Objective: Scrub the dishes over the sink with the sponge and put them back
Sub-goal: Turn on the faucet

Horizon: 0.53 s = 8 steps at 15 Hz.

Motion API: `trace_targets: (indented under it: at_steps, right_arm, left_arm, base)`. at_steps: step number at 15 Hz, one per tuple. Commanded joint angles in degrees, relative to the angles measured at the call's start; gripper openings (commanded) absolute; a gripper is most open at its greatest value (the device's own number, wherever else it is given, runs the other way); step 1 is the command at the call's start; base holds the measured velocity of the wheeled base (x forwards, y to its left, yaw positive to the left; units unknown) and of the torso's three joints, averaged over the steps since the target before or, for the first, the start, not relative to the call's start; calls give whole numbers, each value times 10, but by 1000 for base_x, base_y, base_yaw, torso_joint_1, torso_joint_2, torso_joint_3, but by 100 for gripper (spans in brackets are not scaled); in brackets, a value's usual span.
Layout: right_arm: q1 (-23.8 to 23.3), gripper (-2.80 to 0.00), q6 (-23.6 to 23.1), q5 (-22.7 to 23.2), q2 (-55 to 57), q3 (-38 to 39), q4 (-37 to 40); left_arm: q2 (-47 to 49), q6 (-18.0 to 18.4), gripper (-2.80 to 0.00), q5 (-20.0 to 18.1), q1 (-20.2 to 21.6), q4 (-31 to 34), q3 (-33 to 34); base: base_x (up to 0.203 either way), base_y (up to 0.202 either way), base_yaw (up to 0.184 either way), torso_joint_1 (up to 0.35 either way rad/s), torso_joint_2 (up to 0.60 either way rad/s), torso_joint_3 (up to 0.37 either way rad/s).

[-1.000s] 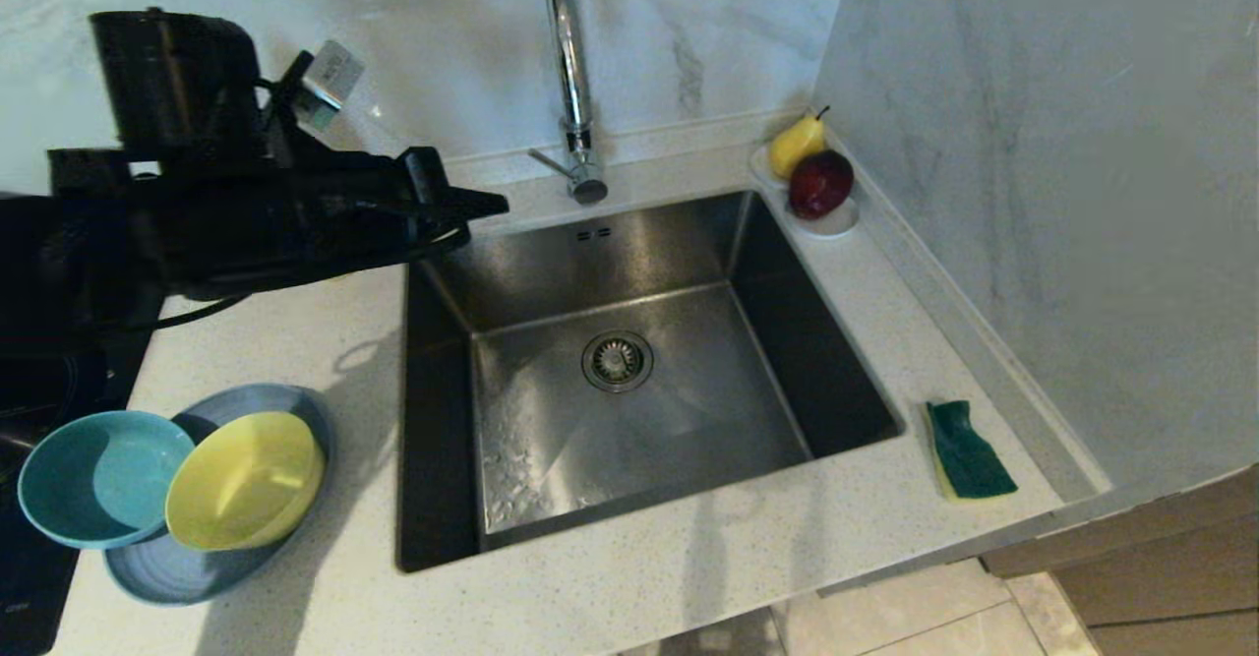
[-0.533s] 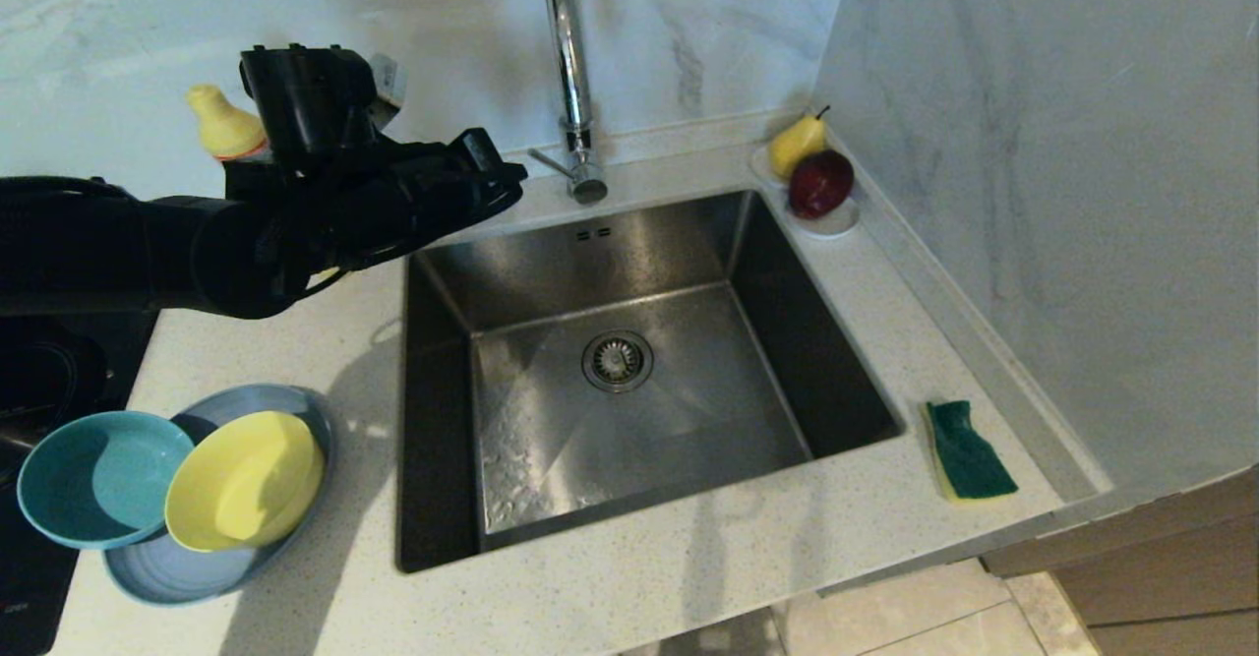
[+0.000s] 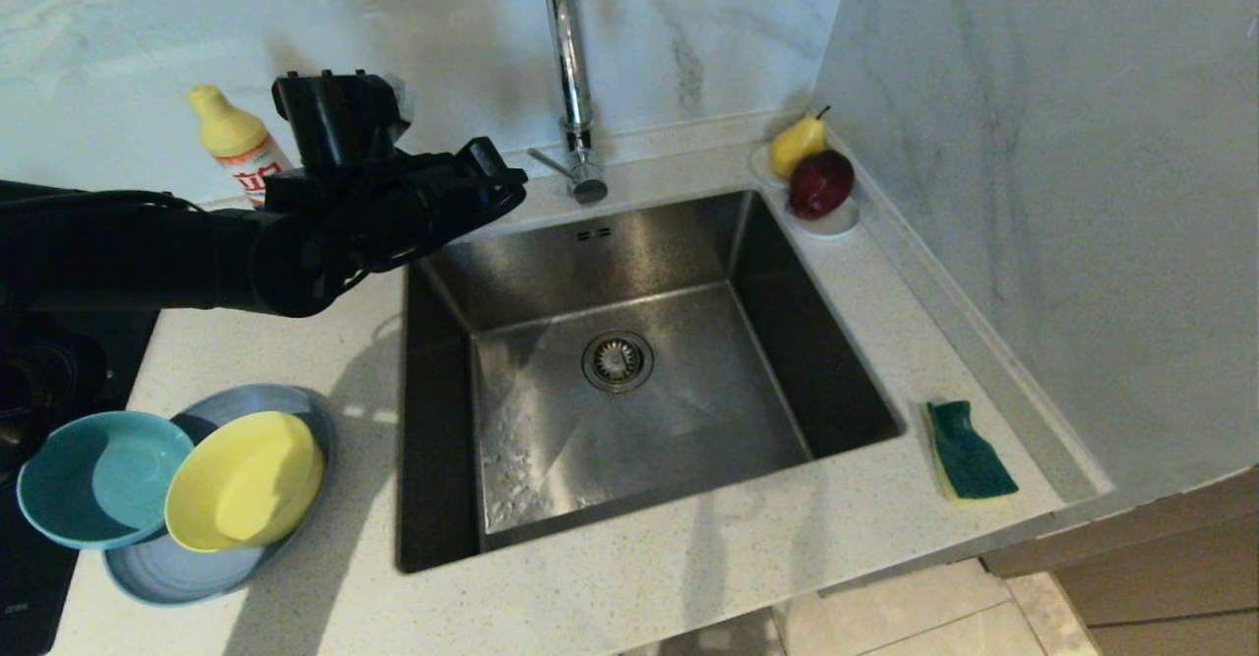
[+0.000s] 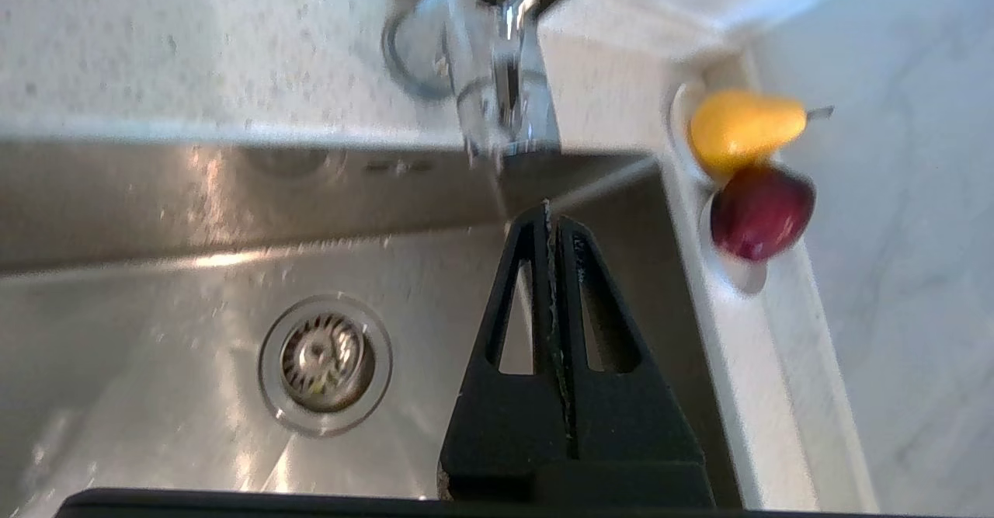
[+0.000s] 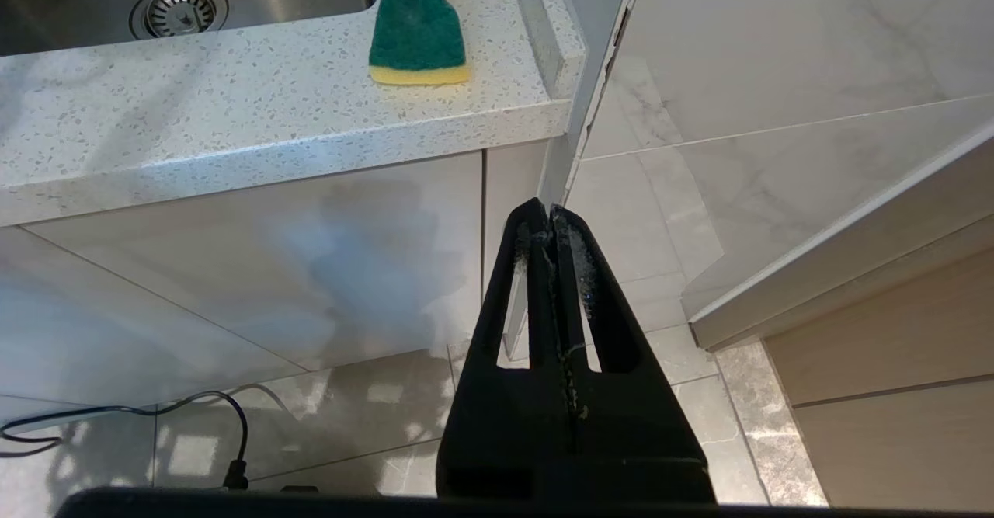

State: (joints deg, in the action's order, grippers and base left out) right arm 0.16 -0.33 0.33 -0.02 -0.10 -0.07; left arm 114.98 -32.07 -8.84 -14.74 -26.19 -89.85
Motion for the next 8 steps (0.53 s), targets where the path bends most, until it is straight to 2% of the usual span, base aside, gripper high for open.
trace_targets:
  at_steps: [1, 8]
  right_arm:
    - [0, -280, 0, 0, -1, 0, 0]
    - [0, -280, 0, 0, -1, 0, 0]
  left_arm:
    - [20, -10, -280, 0, 7, 2, -34]
    - [71, -13, -280, 4, 17, -3, -106]
  base:
    - [0, 0, 0, 0, 0, 0]
    - [0, 0, 0, 0, 0, 0]
